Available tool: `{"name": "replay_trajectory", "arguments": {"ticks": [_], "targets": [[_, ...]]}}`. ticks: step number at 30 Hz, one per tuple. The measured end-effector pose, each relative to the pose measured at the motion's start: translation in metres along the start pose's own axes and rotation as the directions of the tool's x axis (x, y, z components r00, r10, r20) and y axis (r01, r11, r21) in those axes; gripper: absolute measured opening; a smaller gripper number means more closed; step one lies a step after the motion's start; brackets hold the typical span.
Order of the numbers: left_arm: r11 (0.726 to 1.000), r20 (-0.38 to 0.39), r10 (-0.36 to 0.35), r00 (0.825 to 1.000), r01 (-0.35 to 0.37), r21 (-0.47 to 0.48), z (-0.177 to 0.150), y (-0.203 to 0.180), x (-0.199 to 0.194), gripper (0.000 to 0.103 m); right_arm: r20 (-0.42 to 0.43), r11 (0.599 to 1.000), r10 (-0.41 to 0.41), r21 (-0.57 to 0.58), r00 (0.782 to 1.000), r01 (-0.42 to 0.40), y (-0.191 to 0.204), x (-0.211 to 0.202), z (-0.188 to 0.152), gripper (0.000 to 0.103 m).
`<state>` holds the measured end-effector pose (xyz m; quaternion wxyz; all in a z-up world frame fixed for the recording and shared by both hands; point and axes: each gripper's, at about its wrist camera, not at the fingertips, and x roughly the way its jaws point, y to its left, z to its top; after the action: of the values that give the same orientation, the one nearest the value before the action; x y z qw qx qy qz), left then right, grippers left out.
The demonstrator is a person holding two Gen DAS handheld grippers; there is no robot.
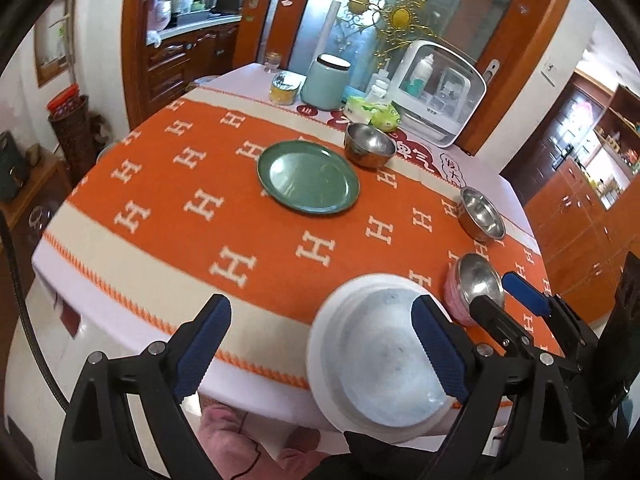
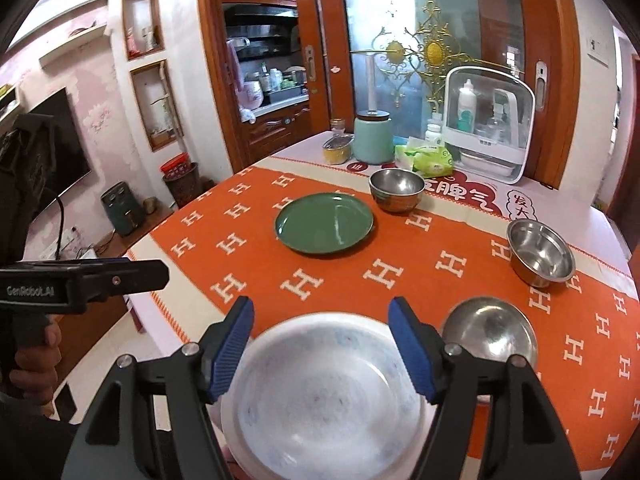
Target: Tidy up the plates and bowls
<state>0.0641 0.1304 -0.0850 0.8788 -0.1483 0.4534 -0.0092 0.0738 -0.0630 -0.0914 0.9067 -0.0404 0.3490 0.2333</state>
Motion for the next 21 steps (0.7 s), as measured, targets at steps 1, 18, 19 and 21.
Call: {"name": "replay_trajectory", "arguments": {"ticks": [1, 18, 19, 21], "targets": [[1.000, 0.000, -0.005, 1.000, 0.005, 0.008, 0.005, 0.003, 0.001, 0.091, 0.000, 1.000, -0.007, 0.008, 1.000, 0.008, 0.003, 0.004, 0.004, 0.070], [0.979, -0.071, -0.079, 0.994, 0.091, 0.180, 0.121, 0.070, 0.050, 0.092, -0.058, 0.985, -0.150, 0.080, 0.987, 0.155, 0.052, 0.090, 0.061, 0.074], [0.977, -0.076, -0.080, 0.994, 0.093, 0.190, 0.127, 0.072, 0.054, 0.092, -0.061, 0.983, -0.157, 0.087, 0.986, 0.162, 0.053, 0.094, 0.062, 0.075], [0.972, -0.087, -0.083, 0.993, 0.100, 0.212, 0.139, 0.076, 0.062, 0.092, -0.071, 0.976, -0.176, 0.117, 0.982, 0.183, 0.053, 0.102, 0.066, 0.075]]}}
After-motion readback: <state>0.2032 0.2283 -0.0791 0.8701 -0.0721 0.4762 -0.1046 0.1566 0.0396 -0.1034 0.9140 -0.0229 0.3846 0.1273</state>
